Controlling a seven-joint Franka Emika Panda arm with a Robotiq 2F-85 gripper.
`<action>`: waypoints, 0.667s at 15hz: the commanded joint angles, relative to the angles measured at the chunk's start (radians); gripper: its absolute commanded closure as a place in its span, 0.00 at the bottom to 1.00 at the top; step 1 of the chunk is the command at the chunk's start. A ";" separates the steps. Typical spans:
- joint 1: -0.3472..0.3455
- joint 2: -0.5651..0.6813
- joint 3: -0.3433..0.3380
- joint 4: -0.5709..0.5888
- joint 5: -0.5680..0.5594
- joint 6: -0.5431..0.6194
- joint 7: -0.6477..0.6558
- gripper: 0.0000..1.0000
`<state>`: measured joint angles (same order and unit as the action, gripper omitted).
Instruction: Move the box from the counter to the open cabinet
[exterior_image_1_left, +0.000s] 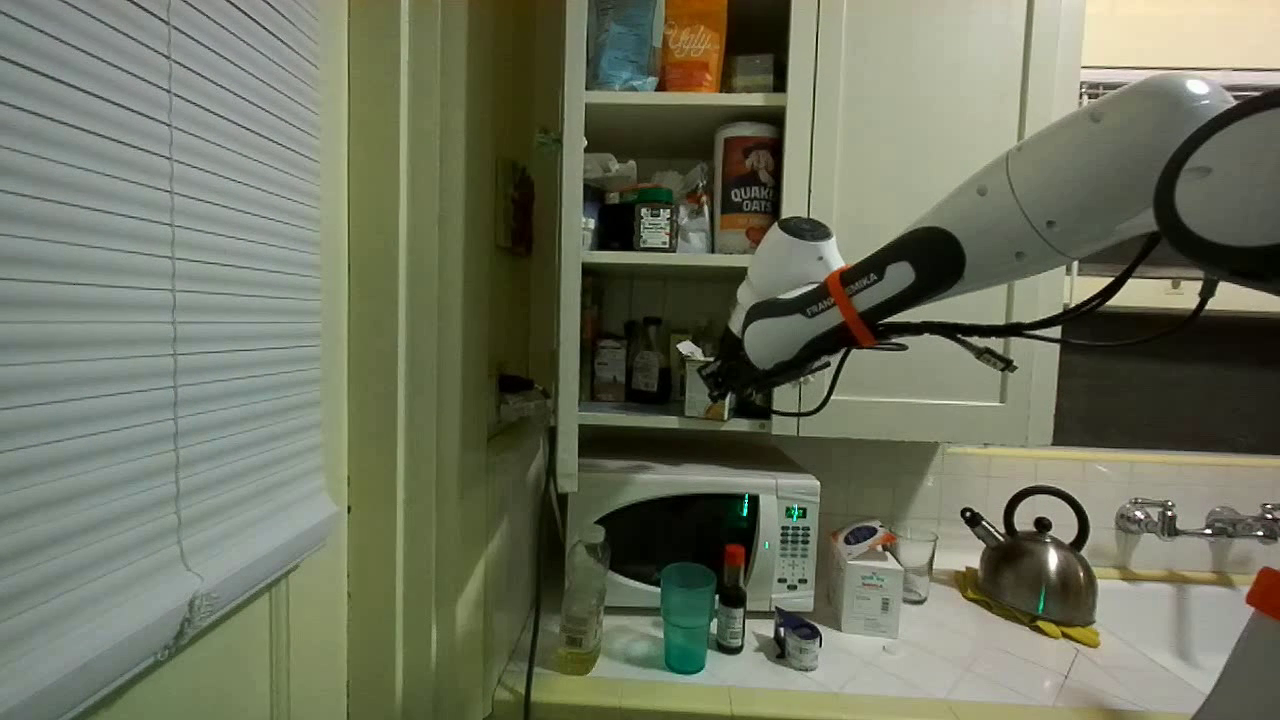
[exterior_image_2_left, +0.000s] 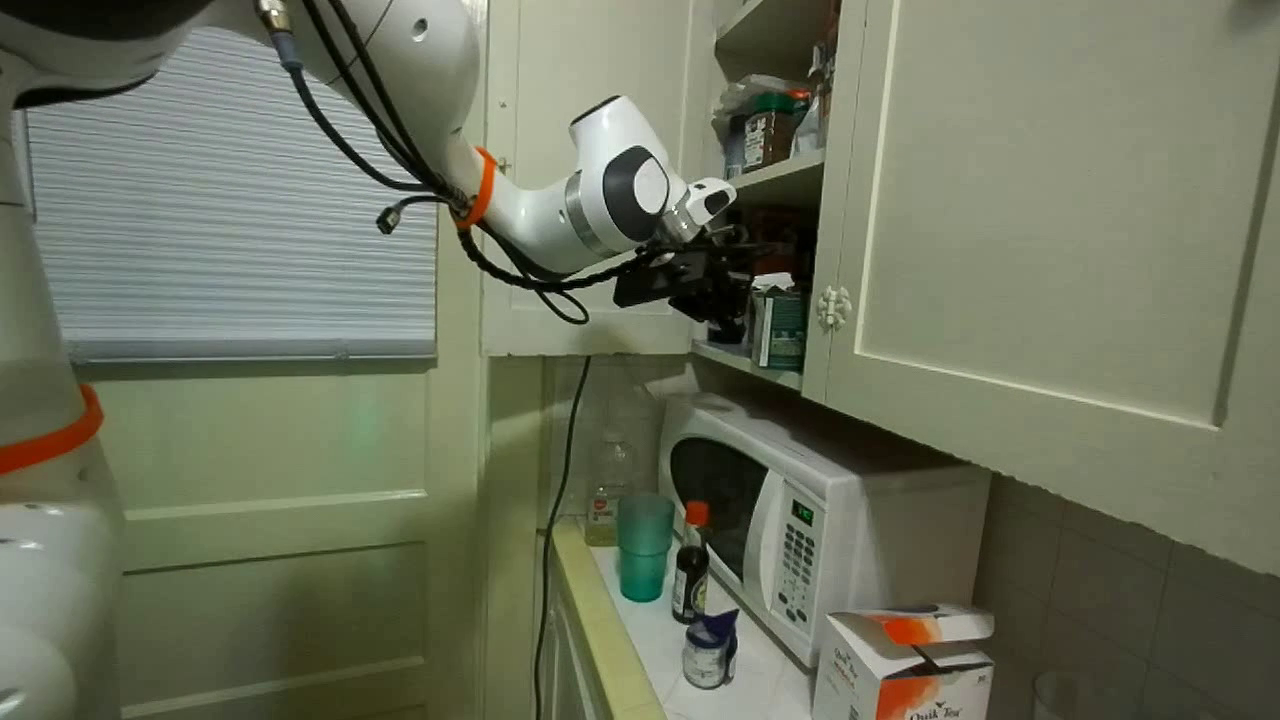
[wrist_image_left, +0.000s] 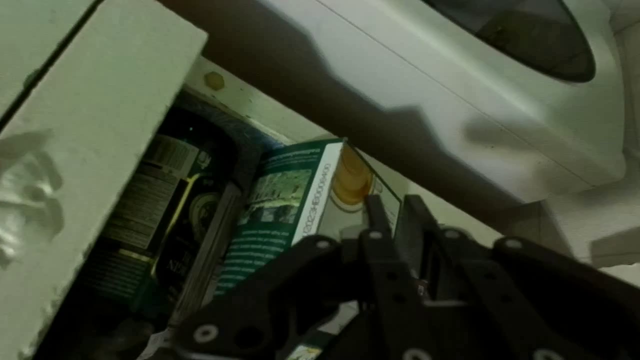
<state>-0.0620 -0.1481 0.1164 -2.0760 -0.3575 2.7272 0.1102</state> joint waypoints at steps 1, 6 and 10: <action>-0.042 0.077 0.031 0.064 -0.147 0.039 0.181 1.00; -0.047 0.162 0.025 0.141 -0.334 0.034 0.375 1.00; -0.034 0.234 0.015 0.208 -0.446 0.053 0.461 1.00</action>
<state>-0.0992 0.0234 0.1354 -1.9306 -0.7075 2.7693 0.4857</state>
